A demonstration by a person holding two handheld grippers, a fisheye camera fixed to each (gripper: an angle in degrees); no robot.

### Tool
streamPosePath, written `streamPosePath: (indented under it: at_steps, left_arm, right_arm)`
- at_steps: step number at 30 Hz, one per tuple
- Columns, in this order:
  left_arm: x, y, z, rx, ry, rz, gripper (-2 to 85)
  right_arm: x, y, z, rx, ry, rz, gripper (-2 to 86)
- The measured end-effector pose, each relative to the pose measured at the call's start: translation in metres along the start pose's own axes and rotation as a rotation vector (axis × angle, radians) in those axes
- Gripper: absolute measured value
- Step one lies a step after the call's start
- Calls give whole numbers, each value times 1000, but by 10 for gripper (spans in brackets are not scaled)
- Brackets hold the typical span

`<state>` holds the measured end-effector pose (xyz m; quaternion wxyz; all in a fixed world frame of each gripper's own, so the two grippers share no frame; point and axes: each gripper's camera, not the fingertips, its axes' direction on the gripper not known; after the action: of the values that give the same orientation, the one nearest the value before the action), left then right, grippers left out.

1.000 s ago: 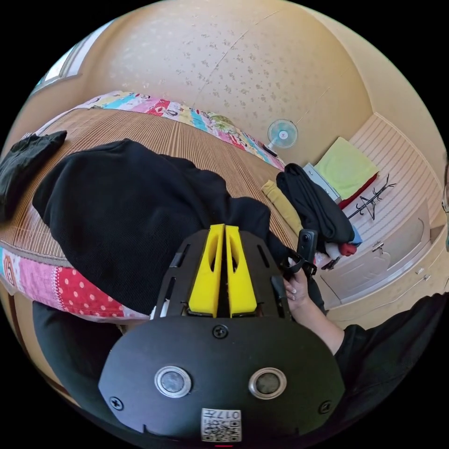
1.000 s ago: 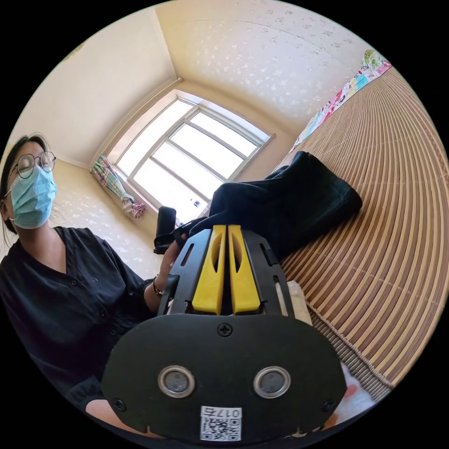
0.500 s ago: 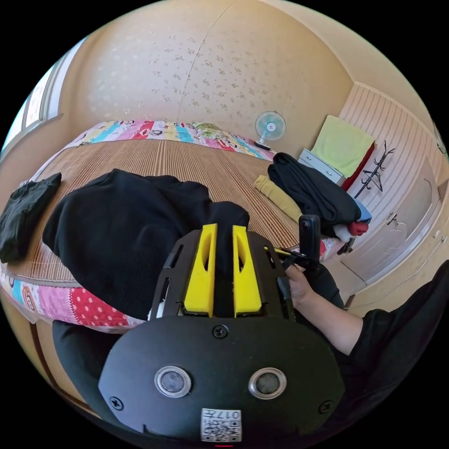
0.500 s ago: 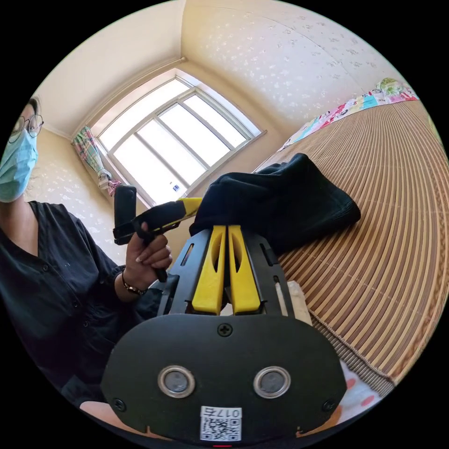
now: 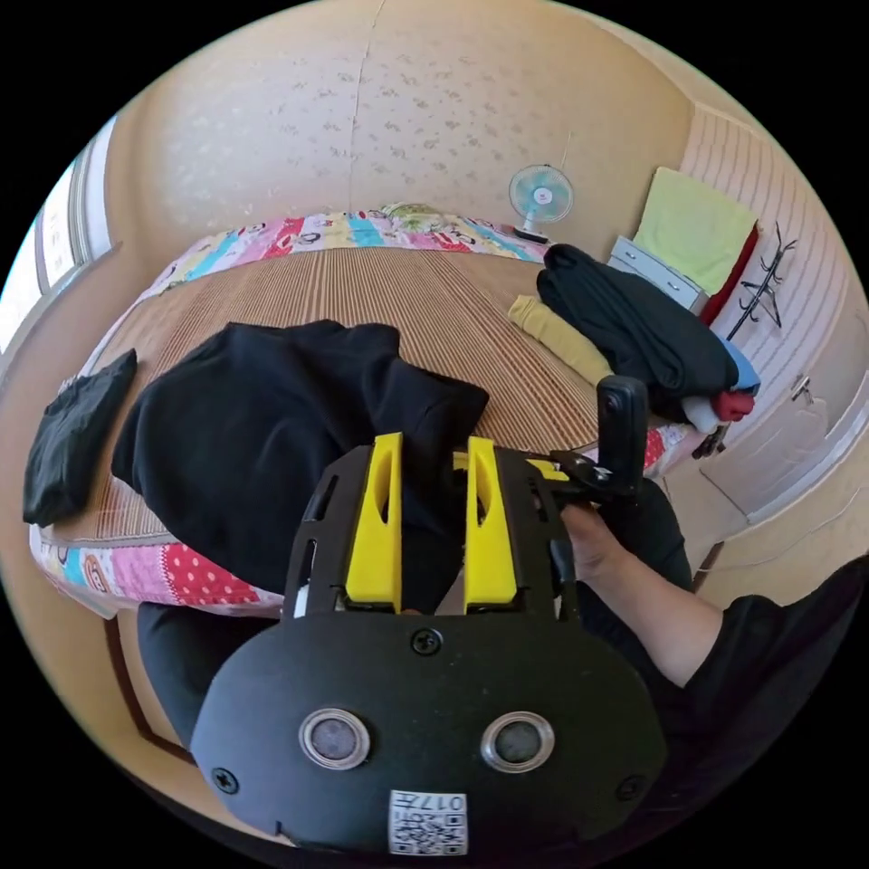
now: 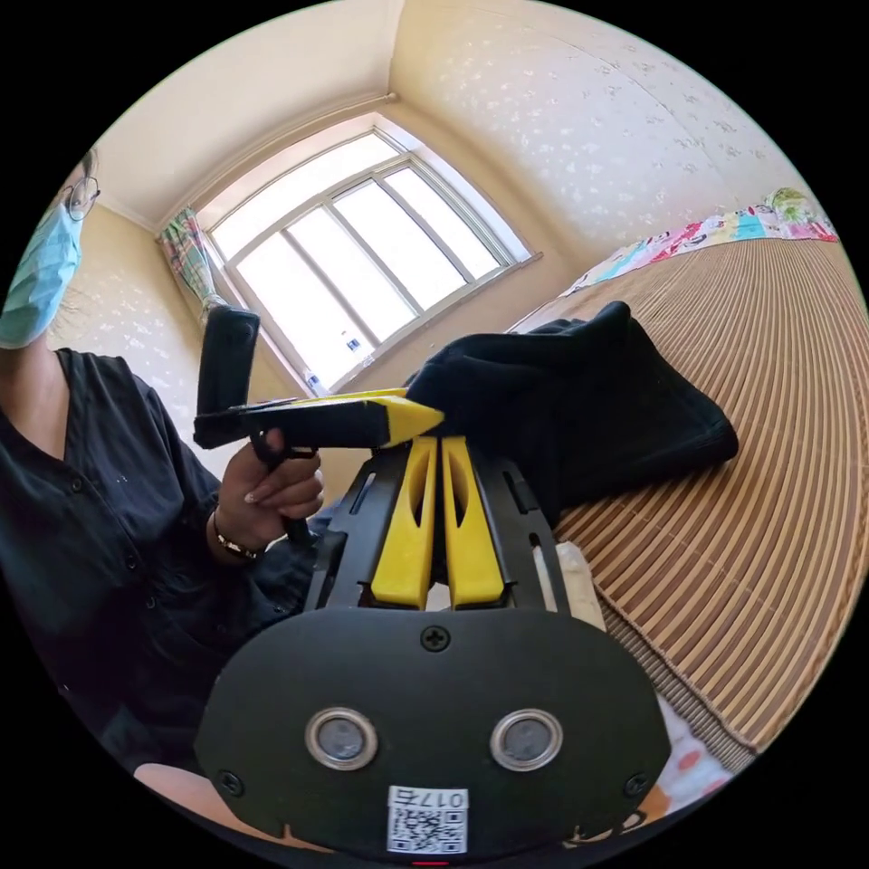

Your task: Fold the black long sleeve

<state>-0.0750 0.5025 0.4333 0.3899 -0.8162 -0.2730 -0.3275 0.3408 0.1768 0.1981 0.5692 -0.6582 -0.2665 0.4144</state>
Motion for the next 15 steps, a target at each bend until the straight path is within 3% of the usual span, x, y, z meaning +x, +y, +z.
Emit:
streamPosePath:
  at_steps: [5,8,10,13,15]
  left_arm:
    - [-43,1,-48,116,332,62,41]
    - [-80,4,-121,307,595,169,38]
    - [-129,8,-183,500,948,190,35]
    - [-169,21,-262,803,1301,359,31]
    - [-180,28,-302,945,1418,446,30]
  right_arm:
    - [-12,4,-8,122,-97,-32,5]
    - [-26,3,-18,152,-148,-63,5]
    - [-43,0,-21,135,-120,-104,5]
    - [-83,-4,-30,195,-52,-188,7]
    - [-109,-6,-34,258,-41,-246,10]
